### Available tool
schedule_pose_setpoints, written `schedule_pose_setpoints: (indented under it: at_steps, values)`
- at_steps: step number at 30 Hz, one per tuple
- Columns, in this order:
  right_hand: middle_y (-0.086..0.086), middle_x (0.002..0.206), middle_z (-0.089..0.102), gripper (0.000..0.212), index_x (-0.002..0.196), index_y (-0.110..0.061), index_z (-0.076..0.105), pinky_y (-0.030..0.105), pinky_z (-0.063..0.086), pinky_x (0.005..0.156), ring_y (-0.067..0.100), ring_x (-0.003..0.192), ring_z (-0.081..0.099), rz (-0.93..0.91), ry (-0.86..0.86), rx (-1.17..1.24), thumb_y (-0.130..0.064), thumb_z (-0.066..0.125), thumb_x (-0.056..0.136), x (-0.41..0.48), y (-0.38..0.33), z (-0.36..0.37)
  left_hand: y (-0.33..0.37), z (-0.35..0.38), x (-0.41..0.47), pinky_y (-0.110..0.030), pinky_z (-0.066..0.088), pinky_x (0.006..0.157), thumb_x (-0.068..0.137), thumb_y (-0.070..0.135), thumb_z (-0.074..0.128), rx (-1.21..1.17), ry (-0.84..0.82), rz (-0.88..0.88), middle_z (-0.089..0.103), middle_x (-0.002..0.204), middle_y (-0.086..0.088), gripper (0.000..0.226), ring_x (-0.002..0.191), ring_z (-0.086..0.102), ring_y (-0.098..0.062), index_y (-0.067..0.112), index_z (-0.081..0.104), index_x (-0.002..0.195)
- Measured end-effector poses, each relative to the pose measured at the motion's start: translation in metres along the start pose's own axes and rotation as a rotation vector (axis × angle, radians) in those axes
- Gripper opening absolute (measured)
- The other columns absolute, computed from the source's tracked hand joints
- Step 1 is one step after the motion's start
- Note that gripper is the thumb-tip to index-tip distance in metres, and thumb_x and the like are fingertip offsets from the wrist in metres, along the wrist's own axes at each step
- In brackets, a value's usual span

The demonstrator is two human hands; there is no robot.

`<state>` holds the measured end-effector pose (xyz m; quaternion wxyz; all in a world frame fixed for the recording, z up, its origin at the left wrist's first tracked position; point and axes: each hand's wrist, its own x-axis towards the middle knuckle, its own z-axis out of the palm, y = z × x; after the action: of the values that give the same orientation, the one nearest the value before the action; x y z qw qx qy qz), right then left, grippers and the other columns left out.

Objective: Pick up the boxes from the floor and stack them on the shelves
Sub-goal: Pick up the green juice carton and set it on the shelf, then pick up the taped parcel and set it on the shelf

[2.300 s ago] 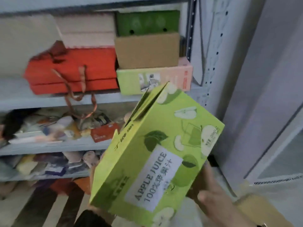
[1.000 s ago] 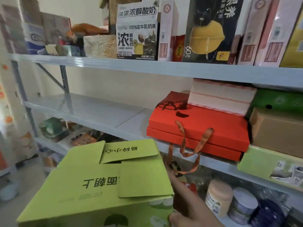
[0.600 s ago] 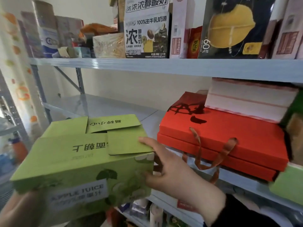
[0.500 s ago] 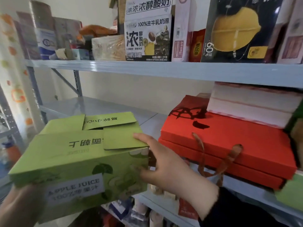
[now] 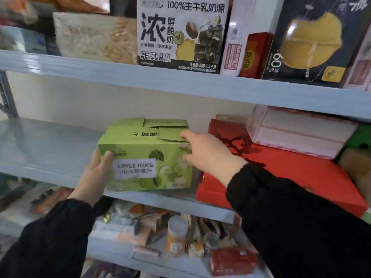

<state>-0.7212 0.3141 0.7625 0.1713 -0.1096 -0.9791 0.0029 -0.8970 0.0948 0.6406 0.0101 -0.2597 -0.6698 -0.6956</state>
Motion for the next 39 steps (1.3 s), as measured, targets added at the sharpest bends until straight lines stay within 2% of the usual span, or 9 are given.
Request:
schedule_pose_setpoints:
  at_steps: [5, 8, 11, 21, 25, 28, 31, 35, 39]
  values:
    - [0.01, 0.117, 0.066, 0.039, 0.129, -0.017, 0.058, 0.039, 0.052, 0.088, 0.033, 0.109, 0.061, 0.11, -0.105, -0.062, -0.024, 0.061, 0.091, 0.0, 0.004, 0.017, -0.029, 0.029, 0.024, -0.031, 0.043, 0.084, 0.098, 0.04, 0.064, 0.289, -0.186, -0.139, 0.064, 0.109, 0.013, 0.038, 0.104, 0.061, -0.017, 0.036, 0.046, 0.131]
    - [0.006, 0.124, 0.063, 0.044, 0.135, -0.025, 0.055, 0.051, 0.045, 0.104, 0.032, 0.118, 0.056, 0.149, -0.105, -0.078, -0.03, 0.059, 0.091, -0.003, 0.004, 0.021, -0.041, 0.029, 0.029, -0.029, 0.051, 0.074, 0.08, 0.059, 0.076, 0.454, -0.266, -0.15, 0.067, 0.107, 0.007, 0.068, 0.089, 0.063, -0.012, 0.025, 0.05, 0.134]
    - [0.003, 0.135, 0.06, 0.049, 0.137, -0.029, 0.052, 0.063, 0.032, 0.113, 0.031, 0.13, 0.046, 0.188, -0.128, -0.075, -0.033, 0.058, 0.088, -0.007, 0.003, 0.024, -0.058, 0.02, 0.038, -0.043, 0.056, 0.088, 0.061, 0.081, 0.071, 0.548, -0.294, -0.121, 0.072, 0.115, 0.004, 0.094, 0.102, 0.068, -0.021, 0.025, 0.051, 0.134]
    - [0.002, 0.173, 0.004, 0.078, 0.162, -0.038, 0.01, 0.057, 0.002, 0.126, 0.032, 0.158, -0.006, 0.15, -0.078, -0.101, -0.048, 0.051, 0.097, -0.056, -0.009, 0.029, -0.063, 0.026, 0.015, -0.048, 0.048, 0.091, 0.091, 0.056, 0.066, 0.764, -0.258, -0.109, 0.06, 0.125, -0.022, 0.066, 0.114, 0.059, -0.04, 0.005, 0.046, 0.128]
    - [0.001, 0.172, 0.009, 0.078, 0.161, -0.037, 0.02, 0.05, 0.002, 0.125, 0.025, 0.159, -0.006, -0.023, 0.112, -0.061, -0.048, 0.054, 0.093, -0.152, -0.002, 0.045, -0.086, 0.022, -0.026, -0.058, 0.026, 0.118, 0.096, 0.047, 0.055, 0.854, -0.149, 0.076, 0.049, 0.14, -0.028, 0.066, 0.136, 0.042, -0.043, -0.001, 0.041, 0.139]
    - [0.003, 0.172, 0.012, 0.075, 0.161, -0.034, 0.025, 0.049, 0.008, 0.125, 0.026, 0.159, -0.002, 0.074, 0.086, -0.033, -0.052, 0.052, 0.093, -0.229, 0.027, 0.079, -0.103, 0.045, -0.096, -0.055, 0.014, 0.125, 0.094, 0.043, 0.057, 0.769, -0.033, 0.188, 0.033, 0.159, -0.025, 0.076, 0.151, 0.023, -0.041, -0.003, 0.034, 0.15]
    - [0.004, 0.172, 0.007, 0.076, 0.162, -0.035, 0.022, 0.05, 0.011, 0.125, 0.026, 0.159, -0.005, 0.239, -0.025, 0.01, -0.059, 0.046, 0.094, -0.3, 0.058, 0.12, -0.119, 0.101, -0.183, -0.059, 0.02, 0.121, 0.085, 0.049, 0.052, 0.794, -0.296, 0.388, 0.038, 0.157, -0.024, 0.081, 0.146, 0.032, -0.046, 0.001, 0.043, 0.149]
    - [0.007, 0.172, 0.001, 0.09, 0.162, -0.04, 0.015, 0.058, 0.016, 0.122, 0.036, 0.158, 0.002, 0.525, -0.223, -0.013, -0.07, 0.046, 0.083, -0.399, 0.102, 0.178, -0.135, 0.189, -0.285, -0.068, 0.014, 0.118, 0.085, 0.063, 0.046, 0.948, -0.74, 0.511, 0.022, 0.167, -0.013, 0.087, 0.155, 0.012, -0.043, 0.022, 0.03, 0.16]
    - [0.016, 0.17, 0.005, 0.104, 0.162, -0.036, 0.016, 0.067, 0.025, 0.117, 0.046, 0.154, 0.009, 0.796, -0.414, 0.015, -0.075, 0.055, 0.074, -0.511, 0.145, 0.221, -0.16, 0.255, -0.356, -0.07, 0.013, 0.119, 0.087, 0.07, 0.038, 1.035, -1.007, 0.464, 0.012, 0.171, -0.009, 0.089, 0.157, 0.005, -0.039, 0.029, 0.014, 0.163]
